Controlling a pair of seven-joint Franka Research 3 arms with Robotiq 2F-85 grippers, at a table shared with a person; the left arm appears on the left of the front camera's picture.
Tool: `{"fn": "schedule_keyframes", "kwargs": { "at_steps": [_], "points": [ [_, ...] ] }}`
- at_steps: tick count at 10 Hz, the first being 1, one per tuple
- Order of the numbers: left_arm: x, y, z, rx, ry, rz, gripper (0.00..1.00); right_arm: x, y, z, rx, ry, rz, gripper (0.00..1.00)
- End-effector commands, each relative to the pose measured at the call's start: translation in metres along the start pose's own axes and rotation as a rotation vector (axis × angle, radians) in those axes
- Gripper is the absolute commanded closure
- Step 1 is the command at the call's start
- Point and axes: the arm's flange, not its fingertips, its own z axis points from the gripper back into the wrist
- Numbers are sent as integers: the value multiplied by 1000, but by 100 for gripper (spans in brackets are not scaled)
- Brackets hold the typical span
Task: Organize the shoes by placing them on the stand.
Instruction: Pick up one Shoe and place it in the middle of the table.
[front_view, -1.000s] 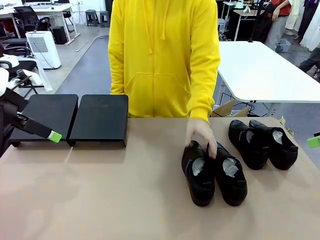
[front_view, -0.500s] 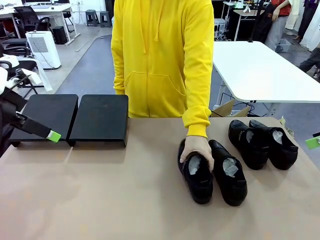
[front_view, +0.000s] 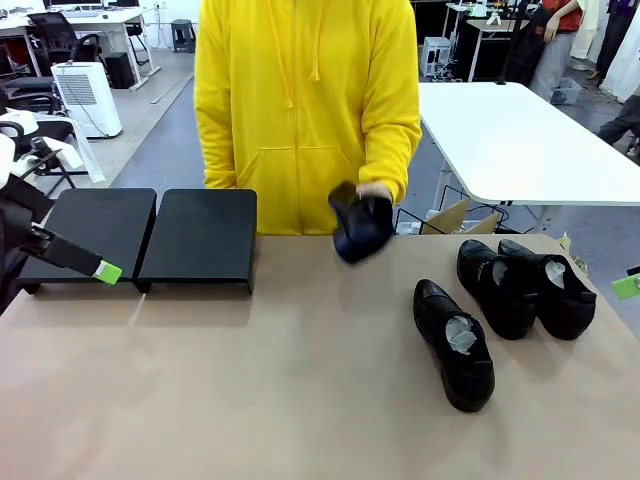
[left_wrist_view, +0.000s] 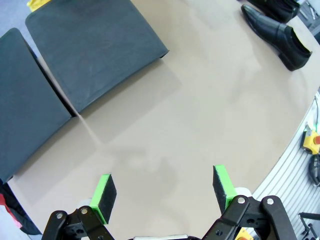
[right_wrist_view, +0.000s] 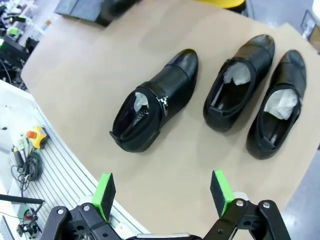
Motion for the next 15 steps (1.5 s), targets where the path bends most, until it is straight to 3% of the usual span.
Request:
{"fn": "schedule_keyframes", "kwargs": {
  "at_steps": [1, 3, 6, 9, 11, 13, 15],
  "points": [
    [-1, 1, 1, -15, -6, -6, 0, 26, 0, 12, -63, 39, -7, 0],
    [-1, 1, 1, -15, -6, -6, 0, 66, 2, 1, -125, 103, -37, 0],
    [-1, 1, 1, -15, -6, -6, 0, 125, -17, -62, -168, 222, -160, 0],
    [-1, 1, 1, -15, -6, -6, 0, 140, -34, -102, -288, 312, -282, 0],
    [-1, 1, 1, -15, -6, -6, 0, 145, -37, -119, -347, 349, -293, 0],
    [-1, 1, 1, -15, -6, -6, 0, 146, -35, -126, -446, 308, -252, 37],
    [-1, 1, 1, -15, -6, -6, 0, 143, -41, -138, -473, 325, -292, 37]
  ]
}}
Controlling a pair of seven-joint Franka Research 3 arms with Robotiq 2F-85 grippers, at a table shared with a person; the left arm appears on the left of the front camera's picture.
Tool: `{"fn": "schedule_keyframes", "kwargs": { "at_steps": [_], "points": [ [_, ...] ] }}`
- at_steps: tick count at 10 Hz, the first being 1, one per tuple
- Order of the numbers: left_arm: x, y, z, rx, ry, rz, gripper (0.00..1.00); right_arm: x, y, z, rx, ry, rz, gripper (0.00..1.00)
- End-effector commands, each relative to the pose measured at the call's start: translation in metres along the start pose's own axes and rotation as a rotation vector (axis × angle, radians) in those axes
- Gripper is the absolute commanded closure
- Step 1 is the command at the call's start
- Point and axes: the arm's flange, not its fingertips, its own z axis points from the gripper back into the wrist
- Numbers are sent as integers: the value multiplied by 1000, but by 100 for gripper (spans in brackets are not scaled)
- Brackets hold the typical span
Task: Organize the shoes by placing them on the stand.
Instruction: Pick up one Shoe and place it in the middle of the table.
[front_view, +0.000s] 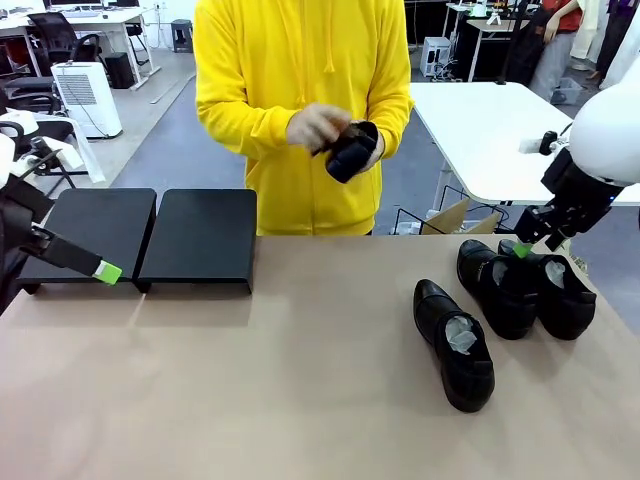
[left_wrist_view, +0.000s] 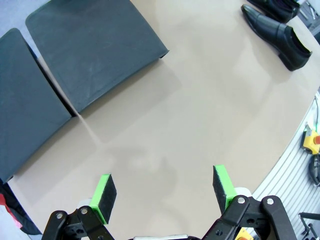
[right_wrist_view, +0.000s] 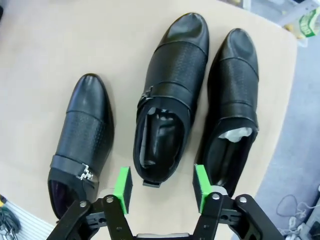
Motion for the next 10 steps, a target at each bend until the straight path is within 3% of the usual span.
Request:
{"fn": "schedule_keyframes", "kwargs": {
  "at_steps": [1, 10],
  "points": [
    [-1, 1, 1, -15, -6, -5, 0, 3, -1, -19, -50, -6, -51, 37],
    [-1, 1, 1, -15, -6, -5, 0, 8, -9, -98, -44, 80, -95, 37]
  ]
}}
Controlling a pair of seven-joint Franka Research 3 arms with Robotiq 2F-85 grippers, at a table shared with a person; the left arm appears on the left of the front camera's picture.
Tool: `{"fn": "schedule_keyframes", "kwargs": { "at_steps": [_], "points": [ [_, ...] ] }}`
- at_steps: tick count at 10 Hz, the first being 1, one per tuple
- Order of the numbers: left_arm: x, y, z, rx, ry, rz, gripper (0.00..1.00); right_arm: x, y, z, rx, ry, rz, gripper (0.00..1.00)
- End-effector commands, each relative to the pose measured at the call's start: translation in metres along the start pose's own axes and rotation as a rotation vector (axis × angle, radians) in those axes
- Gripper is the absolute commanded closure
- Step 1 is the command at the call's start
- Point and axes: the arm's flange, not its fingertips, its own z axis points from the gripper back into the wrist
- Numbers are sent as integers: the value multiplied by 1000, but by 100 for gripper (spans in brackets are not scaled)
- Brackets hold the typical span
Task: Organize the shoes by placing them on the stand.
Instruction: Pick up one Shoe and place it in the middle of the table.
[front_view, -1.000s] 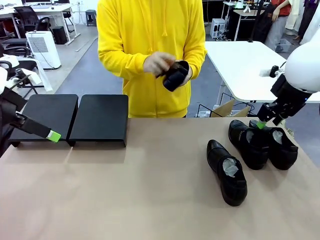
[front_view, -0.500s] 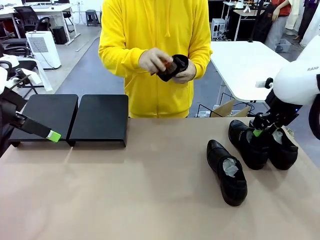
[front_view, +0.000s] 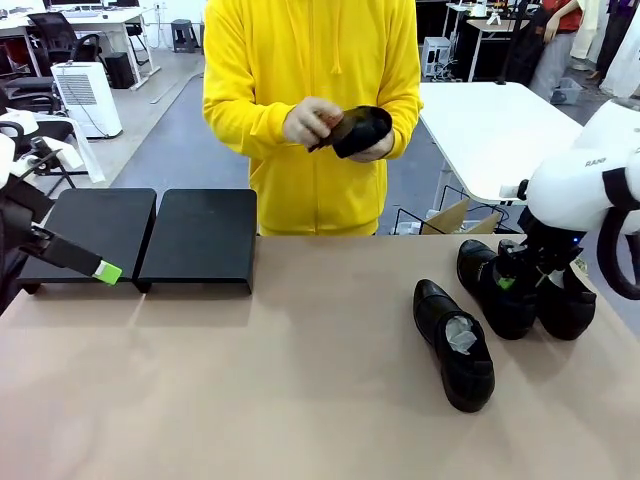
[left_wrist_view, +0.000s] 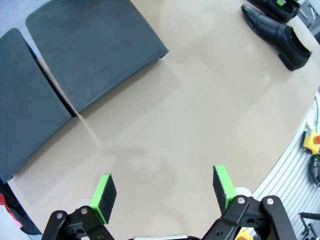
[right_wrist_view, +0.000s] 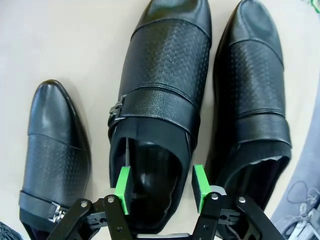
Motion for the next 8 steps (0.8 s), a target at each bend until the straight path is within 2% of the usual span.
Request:
{"fn": "schedule_keyframes", "kwargs": {
  "at_steps": [1, 3, 4, 6, 7, 8],
  "points": [
    [-1, 1, 1, -15, -6, -5, 0, 8, 2, -11, -35, 10, -29, 37],
    [-1, 1, 1, -15, -6, -5, 0, 8, 0, -17, -16, 24, -22, 39],
    [-1, 1, 1, -15, -6, -5, 0, 9, -1, -18, -18, 19, -12, 53],
    [-1, 1, 1, -15, -6, -5, 0, 8, -5, -19, -32, 24, -21, 87],
    [-1, 1, 1, -15, -6, -5, 0, 8, -6, -20, -29, 30, -25, 100],
    [-1, 1, 1, -15, -6, -5, 0, 8, -6, -20, -26, 32, -28, 100]
  ]
}}
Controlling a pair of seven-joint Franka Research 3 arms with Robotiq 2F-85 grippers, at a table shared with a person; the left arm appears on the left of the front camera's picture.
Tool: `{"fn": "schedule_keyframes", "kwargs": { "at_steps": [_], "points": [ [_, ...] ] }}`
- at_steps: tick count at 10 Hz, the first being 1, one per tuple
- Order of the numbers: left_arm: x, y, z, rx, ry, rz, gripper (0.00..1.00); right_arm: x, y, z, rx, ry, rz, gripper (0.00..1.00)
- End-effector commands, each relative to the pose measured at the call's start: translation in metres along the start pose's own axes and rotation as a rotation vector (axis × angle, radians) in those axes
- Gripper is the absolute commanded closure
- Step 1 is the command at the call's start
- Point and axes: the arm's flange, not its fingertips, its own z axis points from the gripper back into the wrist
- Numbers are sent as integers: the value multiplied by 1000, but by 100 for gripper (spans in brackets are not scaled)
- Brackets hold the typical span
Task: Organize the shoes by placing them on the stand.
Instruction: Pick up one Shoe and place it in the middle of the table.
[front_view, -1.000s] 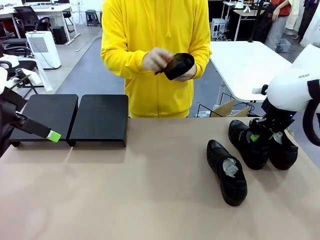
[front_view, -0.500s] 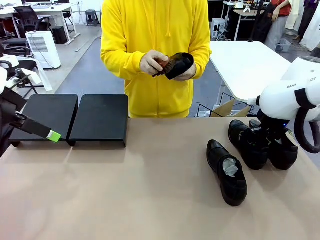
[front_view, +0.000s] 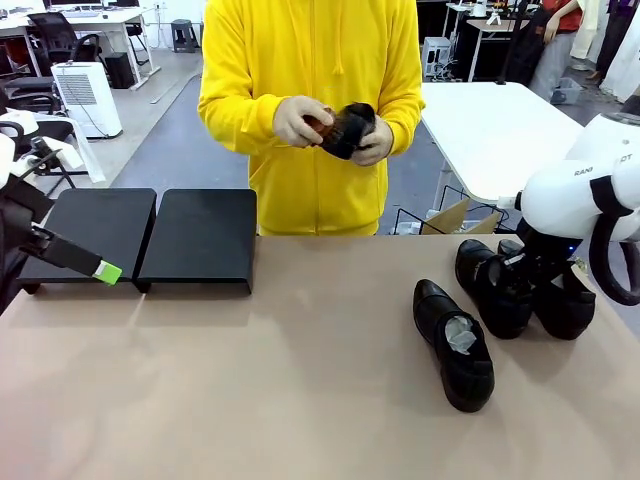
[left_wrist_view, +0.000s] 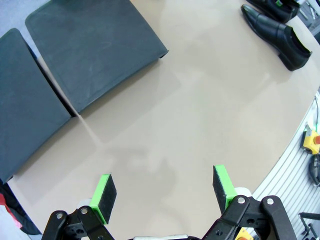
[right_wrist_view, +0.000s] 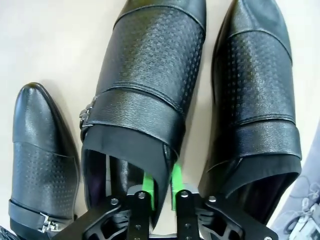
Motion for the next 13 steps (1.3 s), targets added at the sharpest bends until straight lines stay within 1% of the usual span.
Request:
{"fn": "schedule_keyframes", "kwargs": {
  "at_steps": [1, 3, 4, 6, 7, 8, 9, 10, 11, 13],
  "points": [
    [-1, 1, 1, -15, -6, -5, 0, 5, 2, -1, -33, 8, -13, 100],
    [-1, 1, 1, -15, -6, -5, 0, 5, -2, 0, -37, 17, -23, 100],
    [-1, 1, 1, -15, -6, -5, 0, 0, -2, 10, -36, -8, -19, 100],
    [-1, 1, 1, -15, -6, -5, 0, -34, -3, 75, -43, -174, -27, 100],
    [-1, 1, 1, -15, -6, -5, 0, -49, 1, 104, -31, -230, -10, 100],
    [-1, 1, 1, -15, -6, -5, 0, -65, 9, 127, 8, -270, 32, 100],
    [-1, 1, 1, -15, -6, -5, 0, -82, 20, 144, 64, -276, 86, 100],
    [-1, 1, 1, -15, -6, -5, 0, -101, 25, 159, 186, -167, 222, 100],
    [-1, 1, 1, -15, -6, -5, 0, -59, 12, 135, -3, -253, 21, 100],
    [-1, 1, 1, -15, -6, -5, 0, -59, 12, 135, -3, -253, 21, 100]
  ]
}}
